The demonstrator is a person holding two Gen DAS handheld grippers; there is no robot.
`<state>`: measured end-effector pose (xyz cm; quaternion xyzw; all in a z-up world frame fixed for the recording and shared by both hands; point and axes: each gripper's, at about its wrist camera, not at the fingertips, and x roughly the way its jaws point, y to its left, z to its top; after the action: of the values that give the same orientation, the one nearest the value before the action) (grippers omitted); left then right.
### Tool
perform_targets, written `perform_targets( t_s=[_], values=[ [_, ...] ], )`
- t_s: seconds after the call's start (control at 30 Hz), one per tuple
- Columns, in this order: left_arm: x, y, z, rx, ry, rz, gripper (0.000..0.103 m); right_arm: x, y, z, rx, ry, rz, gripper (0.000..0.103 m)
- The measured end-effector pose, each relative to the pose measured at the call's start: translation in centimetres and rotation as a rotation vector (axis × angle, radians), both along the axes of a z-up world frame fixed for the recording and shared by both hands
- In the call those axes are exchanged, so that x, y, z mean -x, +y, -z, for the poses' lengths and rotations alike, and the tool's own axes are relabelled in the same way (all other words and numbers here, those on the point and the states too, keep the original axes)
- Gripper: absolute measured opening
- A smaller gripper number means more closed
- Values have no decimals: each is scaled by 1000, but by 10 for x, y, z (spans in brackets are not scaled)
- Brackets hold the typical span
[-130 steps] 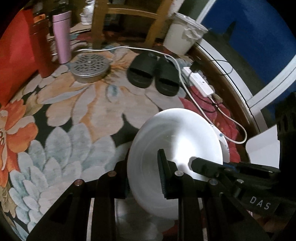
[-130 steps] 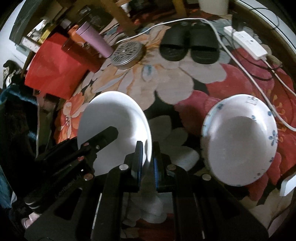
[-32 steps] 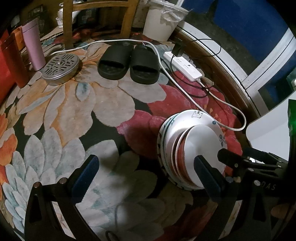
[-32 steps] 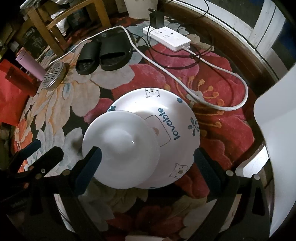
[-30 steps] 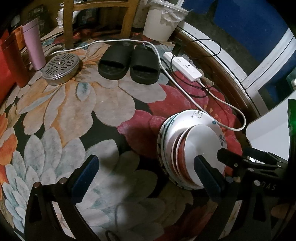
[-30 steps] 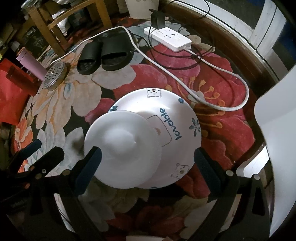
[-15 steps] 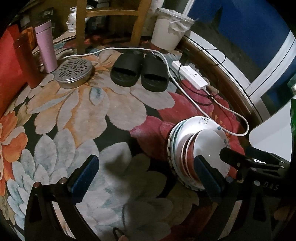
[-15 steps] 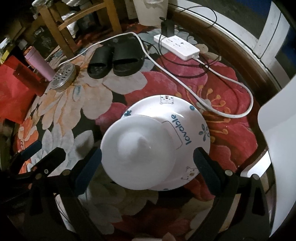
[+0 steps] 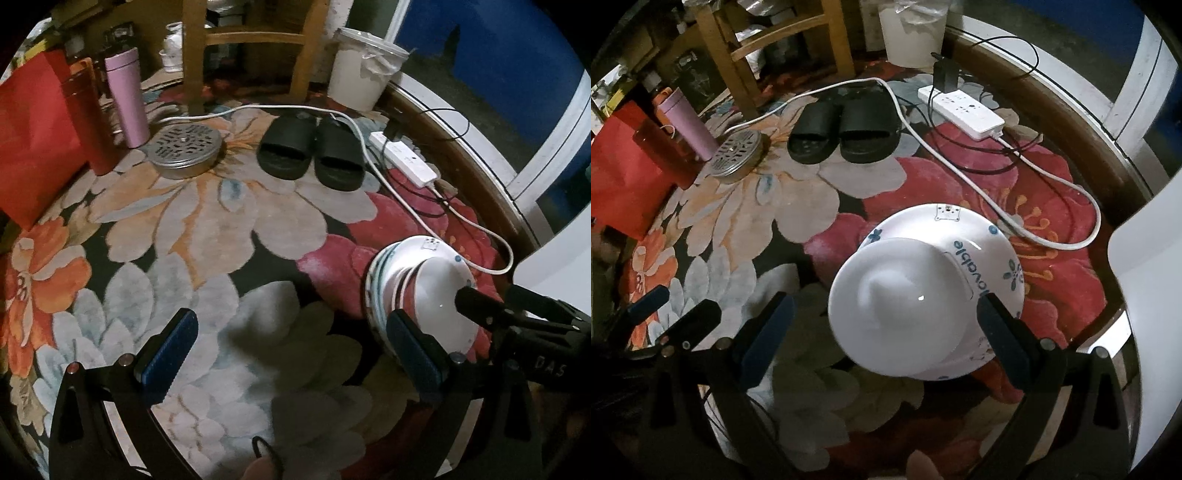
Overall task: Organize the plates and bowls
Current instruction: 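Withdraw both grippers from the stack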
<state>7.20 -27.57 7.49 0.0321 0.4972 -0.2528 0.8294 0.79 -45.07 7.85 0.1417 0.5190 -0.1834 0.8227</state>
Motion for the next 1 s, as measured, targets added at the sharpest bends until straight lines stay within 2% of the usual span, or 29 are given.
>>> perform_targets(
  t_s=[0.07, 0.3, 0.4, 0.47, 0.63, 1.0],
  values=[
    [2, 4, 0, -7, 0, 0, 102, 0, 5, -1, 24, 7, -2, 99],
    [9, 15, -3, -75, -5, -37, 102, -2, 15, 0, -33, 6, -14, 99],
    [9, 20, -1, -57, 29, -29, 102, -2, 19, 1, -87, 9, -12, 99],
    [13, 23, -2, -86, 4, -48, 102, -4, 23, 2, -114, 4, -26, 99],
    [20, 29, -5, -130, -38, -43, 102, -4, 34, -2, -76, 3, -42, 99],
    [31, 50, 1, -127, -22, -44, 102, 3, 52, 1, -110, 10, -87, 99]
  ],
)
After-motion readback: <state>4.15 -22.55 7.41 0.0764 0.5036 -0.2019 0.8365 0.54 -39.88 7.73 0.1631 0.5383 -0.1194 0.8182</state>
